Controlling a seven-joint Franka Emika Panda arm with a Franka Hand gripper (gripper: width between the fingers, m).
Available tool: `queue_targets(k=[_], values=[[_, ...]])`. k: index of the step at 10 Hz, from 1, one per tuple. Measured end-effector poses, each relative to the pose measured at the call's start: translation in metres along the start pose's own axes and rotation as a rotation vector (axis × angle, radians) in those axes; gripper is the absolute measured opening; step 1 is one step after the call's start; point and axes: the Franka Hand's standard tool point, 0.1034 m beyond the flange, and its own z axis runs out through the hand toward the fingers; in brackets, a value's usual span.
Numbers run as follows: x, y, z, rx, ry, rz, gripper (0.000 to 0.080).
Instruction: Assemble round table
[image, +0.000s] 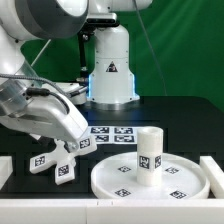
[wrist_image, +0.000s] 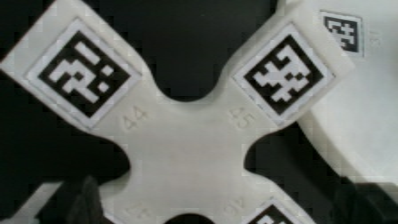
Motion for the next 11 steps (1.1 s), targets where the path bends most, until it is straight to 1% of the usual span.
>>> queue_targets(k=[3, 4, 5, 7, 11], values=[[0.0, 0.002, 0.001, 0.0, -0.004, 0.003, 0.0649], [-0.001, 0.008, 0.004, 0.001, -0.023, 0.014, 0.0649], [0.0, 0.011, 0.007, -0.001, -0.028, 0.036, 0.0649], [0.0, 0.012, 0.012, -0.006, -0.036, 0.063, 0.0649], [0.001, 0.011, 0.016, -0.009, -0.033, 0.072, 0.0649]])
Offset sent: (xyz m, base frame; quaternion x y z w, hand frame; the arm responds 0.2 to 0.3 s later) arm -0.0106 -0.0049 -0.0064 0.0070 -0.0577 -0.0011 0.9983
